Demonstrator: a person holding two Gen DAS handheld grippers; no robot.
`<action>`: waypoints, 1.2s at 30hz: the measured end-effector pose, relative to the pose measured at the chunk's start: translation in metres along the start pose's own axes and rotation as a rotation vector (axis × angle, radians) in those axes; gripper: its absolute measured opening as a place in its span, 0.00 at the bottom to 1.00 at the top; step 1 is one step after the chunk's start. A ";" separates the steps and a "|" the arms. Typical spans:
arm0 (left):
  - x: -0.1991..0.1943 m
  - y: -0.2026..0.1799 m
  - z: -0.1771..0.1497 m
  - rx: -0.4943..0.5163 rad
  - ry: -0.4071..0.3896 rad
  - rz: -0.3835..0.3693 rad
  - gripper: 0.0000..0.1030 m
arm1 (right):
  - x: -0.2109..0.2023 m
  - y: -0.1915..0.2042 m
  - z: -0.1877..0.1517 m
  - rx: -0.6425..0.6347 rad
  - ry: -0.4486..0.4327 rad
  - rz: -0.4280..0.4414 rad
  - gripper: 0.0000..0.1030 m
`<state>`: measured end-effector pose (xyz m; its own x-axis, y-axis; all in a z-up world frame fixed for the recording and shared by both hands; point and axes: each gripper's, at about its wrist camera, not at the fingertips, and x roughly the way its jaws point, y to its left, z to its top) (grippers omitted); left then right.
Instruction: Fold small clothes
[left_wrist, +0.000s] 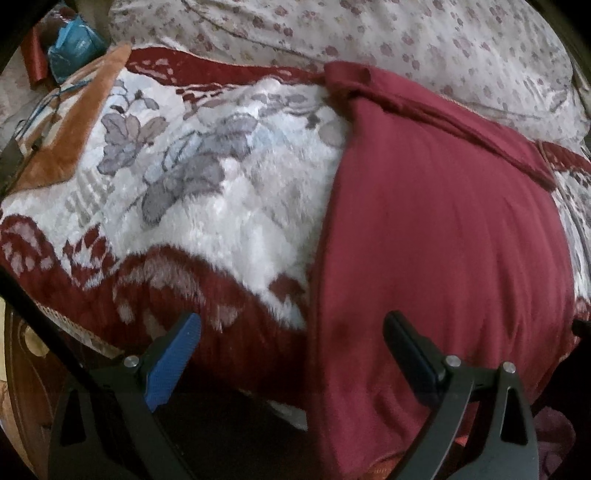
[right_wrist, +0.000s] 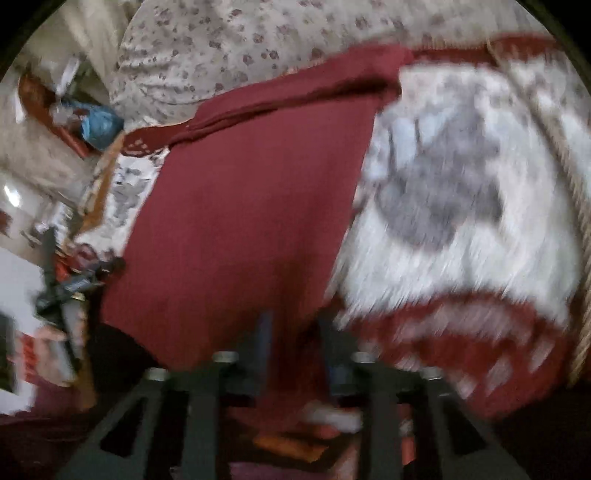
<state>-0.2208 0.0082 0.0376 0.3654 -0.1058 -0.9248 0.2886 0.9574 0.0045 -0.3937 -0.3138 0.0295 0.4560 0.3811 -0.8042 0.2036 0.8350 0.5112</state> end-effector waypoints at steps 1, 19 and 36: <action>0.000 0.001 -0.002 0.005 0.007 -0.007 0.96 | 0.002 -0.001 -0.004 0.008 0.023 0.026 0.55; 0.010 -0.010 -0.029 0.064 0.142 -0.097 0.96 | 0.061 0.029 -0.050 -0.091 0.237 0.152 0.61; -0.034 0.000 -0.004 0.002 0.120 -0.224 0.06 | -0.001 0.057 0.011 -0.113 -0.010 0.424 0.19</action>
<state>-0.2373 0.0127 0.0675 0.1840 -0.2826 -0.9414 0.3523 0.9131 -0.2052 -0.3733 -0.2710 0.0628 0.4869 0.6963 -0.5273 -0.0995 0.6440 0.7586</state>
